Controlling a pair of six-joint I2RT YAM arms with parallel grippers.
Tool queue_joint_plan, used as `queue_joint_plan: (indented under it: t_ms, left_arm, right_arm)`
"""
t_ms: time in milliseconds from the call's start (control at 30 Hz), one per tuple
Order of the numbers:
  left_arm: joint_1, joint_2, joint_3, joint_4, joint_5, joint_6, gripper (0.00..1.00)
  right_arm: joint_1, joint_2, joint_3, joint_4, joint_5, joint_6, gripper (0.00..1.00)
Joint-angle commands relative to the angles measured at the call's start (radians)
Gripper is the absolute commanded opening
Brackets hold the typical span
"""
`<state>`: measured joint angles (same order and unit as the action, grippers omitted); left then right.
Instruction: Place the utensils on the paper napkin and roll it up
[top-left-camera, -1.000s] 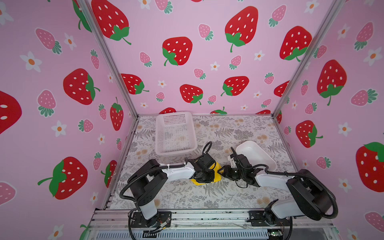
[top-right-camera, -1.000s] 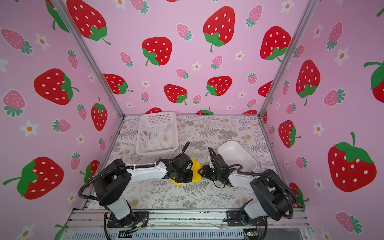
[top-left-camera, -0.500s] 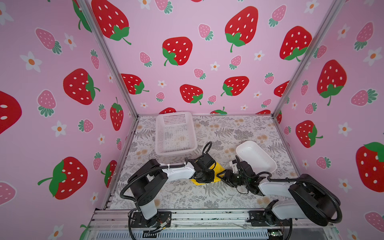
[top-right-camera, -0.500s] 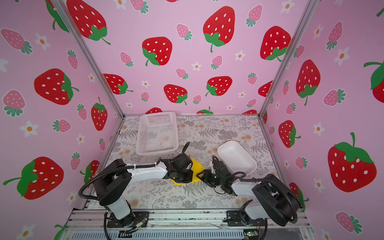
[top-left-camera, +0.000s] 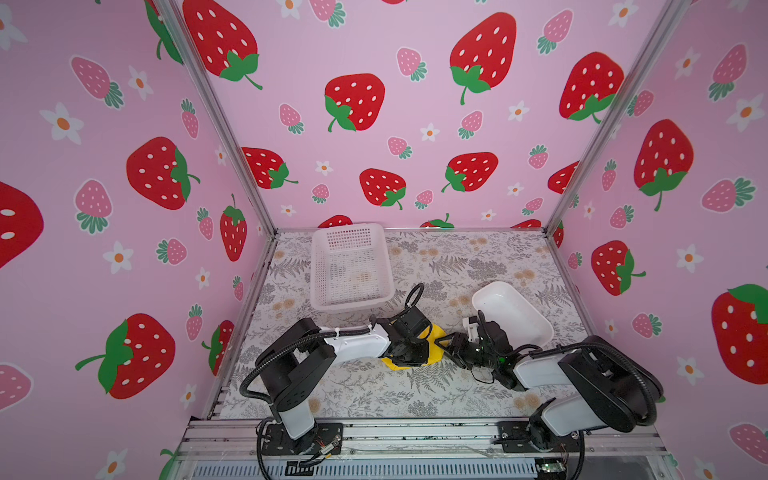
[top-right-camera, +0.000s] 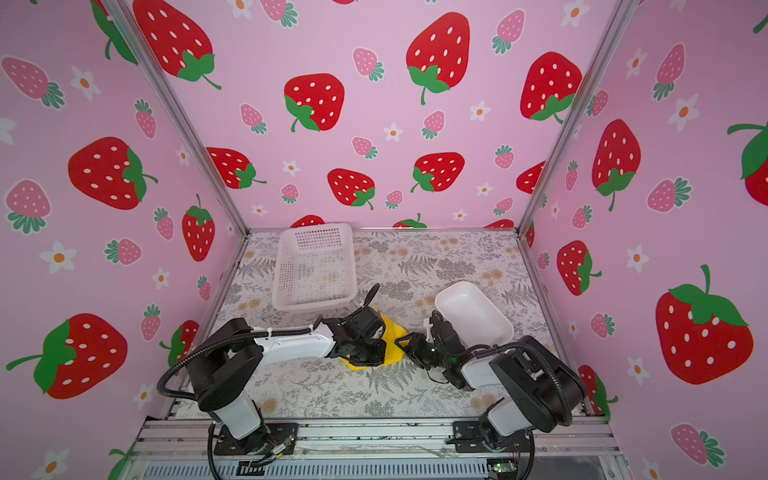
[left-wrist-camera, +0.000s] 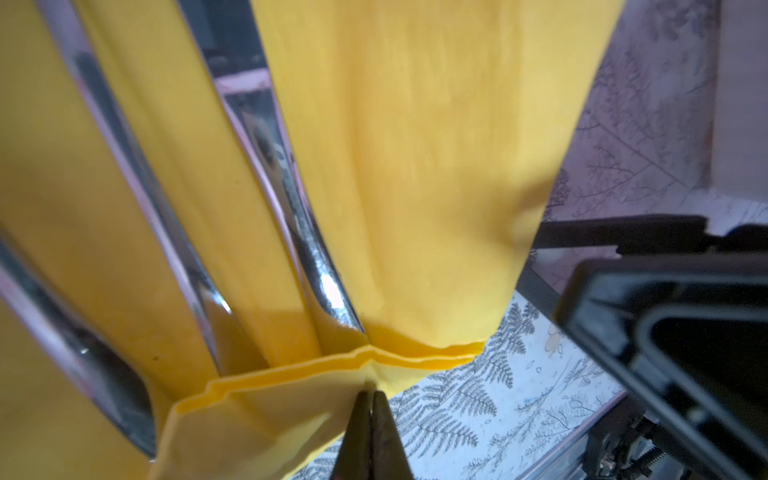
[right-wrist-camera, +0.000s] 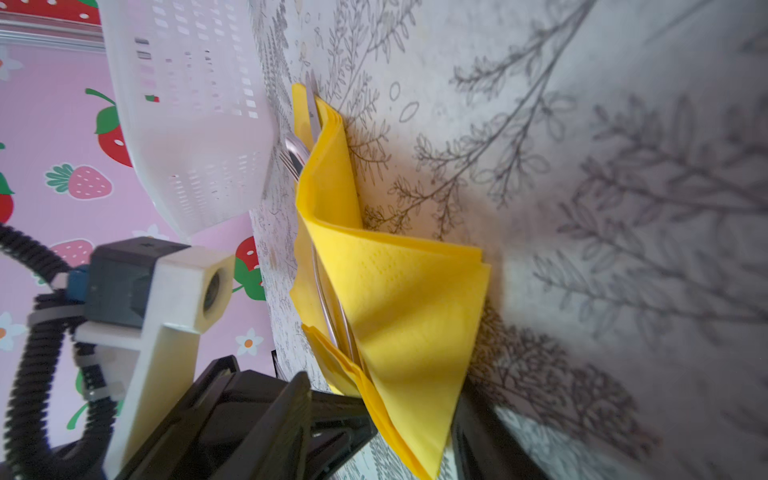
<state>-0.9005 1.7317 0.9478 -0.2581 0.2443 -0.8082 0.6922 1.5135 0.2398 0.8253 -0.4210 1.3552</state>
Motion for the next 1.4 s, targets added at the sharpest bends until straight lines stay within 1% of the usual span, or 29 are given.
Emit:
queue_joint_plan:
  t_ms: [0, 67, 167, 300, 367, 500, 633, 767, 867, 967, 1033, 1100, 1200, 1367]
  left_arm:
    - [0.002, 0.019, 0.027, -0.001, -0.002, -0.001, 0.07]
    - [0.003, 0.016, 0.025, -0.001, -0.005, 0.000, 0.07]
    - [0.002, 0.010, 0.022, -0.002, -0.012, 0.000, 0.07]
    - [0.014, 0.000, 0.017, -0.008, -0.019, 0.004, 0.07]
    - [0.021, -0.003, 0.014, -0.004, -0.010, 0.003, 0.07]
    - [0.023, 0.000, 0.018, -0.002, -0.007, 0.004, 0.07]
    - [0.023, 0.005, 0.009, 0.015, 0.003, -0.003, 0.07]
    - [0.023, 0.002, 0.001, 0.018, 0.006, -0.007, 0.07]
    - [0.026, -0.004, -0.002, 0.017, 0.003, -0.009, 0.07]
    - [0.032, -0.006, 0.000, 0.016, 0.019, -0.010, 0.07]
    - [0.031, -0.008, 0.000, 0.017, 0.013, -0.005, 0.07]
    - [0.035, -0.004, 0.000, 0.017, 0.006, -0.010, 0.07]
    - [0.038, 0.004, -0.005, 0.006, -0.013, -0.033, 0.07]
    - [0.043, 0.009, -0.009, 0.017, -0.009, -0.037, 0.07]
  right_arm:
    - [-0.008, 0.051, 0.010, 0.176, -0.064, 0.038, 0.54]
    - [-0.008, 0.065, 0.013, 0.189, -0.064, 0.039, 0.54]
    - [-0.009, 0.059, 0.012, 0.163, -0.052, 0.018, 0.52]
    - [-0.010, 0.010, 0.014, 0.077, -0.046, -0.042, 0.41]
    - [-0.008, -0.028, 0.015, 0.020, -0.040, -0.070, 0.37]
    - [-0.008, -0.074, 0.024, -0.055, -0.045, -0.126, 0.32]
    - [0.000, -0.041, 0.059, -0.062, -0.077, -0.154, 0.33]
    - [0.007, -0.006, 0.102, -0.117, -0.065, -0.188, 0.33]
    - [0.007, -0.002, 0.106, -0.124, -0.053, -0.191, 0.32]
    - [0.007, 0.000, 0.113, -0.139, -0.050, -0.194, 0.25]
    - [0.007, 0.005, 0.126, -0.148, -0.064, -0.210, 0.19]
    - [0.010, 0.002, 0.130, -0.155, -0.071, -0.211, 0.15]
    - [0.021, -0.008, 0.129, -0.151, -0.068, -0.205, 0.13]
    - [0.048, 0.010, 0.151, -0.146, -0.077, -0.202, 0.11]
